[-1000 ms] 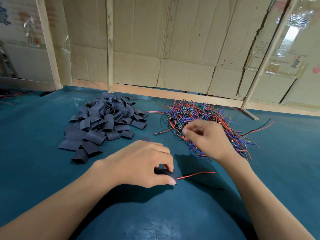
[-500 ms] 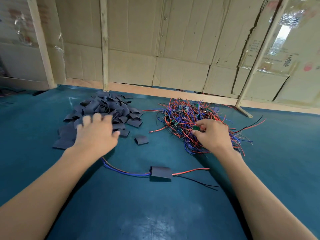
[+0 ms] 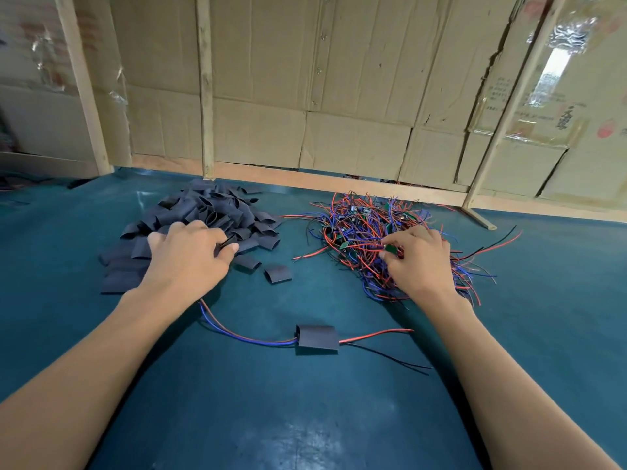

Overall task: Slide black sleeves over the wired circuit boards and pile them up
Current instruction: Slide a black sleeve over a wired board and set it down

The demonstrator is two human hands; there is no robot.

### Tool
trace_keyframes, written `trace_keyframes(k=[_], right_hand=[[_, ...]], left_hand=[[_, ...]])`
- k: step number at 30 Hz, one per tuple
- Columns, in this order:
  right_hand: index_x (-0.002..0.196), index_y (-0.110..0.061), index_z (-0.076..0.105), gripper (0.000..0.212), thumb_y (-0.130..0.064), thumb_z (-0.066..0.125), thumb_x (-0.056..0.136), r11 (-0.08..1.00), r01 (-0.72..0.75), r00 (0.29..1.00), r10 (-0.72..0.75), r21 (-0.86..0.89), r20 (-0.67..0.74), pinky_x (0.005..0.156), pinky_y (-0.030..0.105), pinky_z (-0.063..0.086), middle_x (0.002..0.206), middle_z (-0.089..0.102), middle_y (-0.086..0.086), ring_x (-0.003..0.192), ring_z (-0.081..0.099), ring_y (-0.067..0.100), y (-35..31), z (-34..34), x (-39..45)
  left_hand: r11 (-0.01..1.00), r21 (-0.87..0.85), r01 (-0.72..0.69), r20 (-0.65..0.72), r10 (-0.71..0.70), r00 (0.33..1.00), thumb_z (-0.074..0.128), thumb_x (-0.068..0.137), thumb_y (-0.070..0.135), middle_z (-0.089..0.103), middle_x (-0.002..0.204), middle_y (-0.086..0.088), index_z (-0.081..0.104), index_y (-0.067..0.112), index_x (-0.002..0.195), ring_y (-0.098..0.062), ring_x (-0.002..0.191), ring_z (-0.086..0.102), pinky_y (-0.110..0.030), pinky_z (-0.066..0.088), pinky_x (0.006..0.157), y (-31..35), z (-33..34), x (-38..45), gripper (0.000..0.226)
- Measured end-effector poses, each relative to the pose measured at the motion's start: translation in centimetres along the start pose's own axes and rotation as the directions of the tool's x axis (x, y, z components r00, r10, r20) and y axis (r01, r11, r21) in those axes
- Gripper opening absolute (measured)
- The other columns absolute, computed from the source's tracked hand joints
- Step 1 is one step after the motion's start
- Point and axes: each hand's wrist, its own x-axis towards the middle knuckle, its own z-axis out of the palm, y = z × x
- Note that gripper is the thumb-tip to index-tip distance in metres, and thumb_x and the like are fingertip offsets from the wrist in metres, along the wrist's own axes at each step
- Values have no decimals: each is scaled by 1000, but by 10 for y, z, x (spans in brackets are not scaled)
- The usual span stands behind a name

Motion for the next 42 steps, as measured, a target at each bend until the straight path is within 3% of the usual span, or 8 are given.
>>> trace_keyframes(k=[5,12,16,21,25,30,38,42], right_hand=[[107,-19,74,18,-26,72,90,975,40,979,6,220,-205,85,39,43,93,65,0,93,59,30,6,-7,1],[115,-23,60,22,-37,60,98,803,22,866,282,595,-412,73,10,41,89,64,-21,80,61,2,-9,-20,-2],[111,-25,53,14,-30,57,99,642,99,815,386,760,-432,80,33,53,85,72,-6,80,72,13,-24,-30,-2],[104,-10,55,10,-3,52,98,146,123,819,544,982,-183,80,36,51,82,67,6,79,66,21,-22,-43,8],[102,-3,49,12,3,39,100,-377,-29,909,376,926,182,73,37,55,76,54,11,64,59,24,-23,-48,8],[110,-9,53,16,-6,40,101,-163,-293,900,285,942,329,39,17,21,88,61,3,42,32,7,-26,-41,4],[100,-10,64,12,-19,56,102,126,-358,933,82,925,349,40,16,16,89,73,9,39,29,10,-61,-32,-10],[107,-3,67,23,-17,50,99,5,-418,901,-125,909,415,44,22,24,98,72,8,52,39,10,-82,-32,-18]], left_hand=[[958,-276,-71,-69,54,996,60,95,33,68,91,-4,62,15,107,-30,91,63,-39,49,79,5,-5,-1,22],[918,-328,-224,-104,201,974,64,90,34,63,85,11,59,25,86,-16,83,60,-36,48,76,16,-30,-5,12],[846,-237,-478,-125,461,878,62,92,30,57,83,12,58,23,88,-17,82,56,-32,41,74,42,-39,-19,9],[666,-487,-566,-96,603,792,63,94,31,64,85,12,62,23,92,-6,81,57,-29,46,77,71,-39,-45,9],[598,-493,-633,102,761,640,51,99,36,57,94,14,53,30,100,-4,91,49,-28,41,83,96,-19,-66,7],[523,-533,-665,63,808,585,52,99,39,57,91,14,53,31,100,-3,86,49,-21,39,76,94,-19,-69,8],[561,-745,-360,-112,427,897,64,80,22,65,70,5,57,19,77,-16,65,60,-32,50,68,88,-23,-59,8],[479,-871,-113,22,268,963,58,73,18,70,70,-5,49,12,73,-21,57,68,-46,55,61,89,-22,-57,11]])
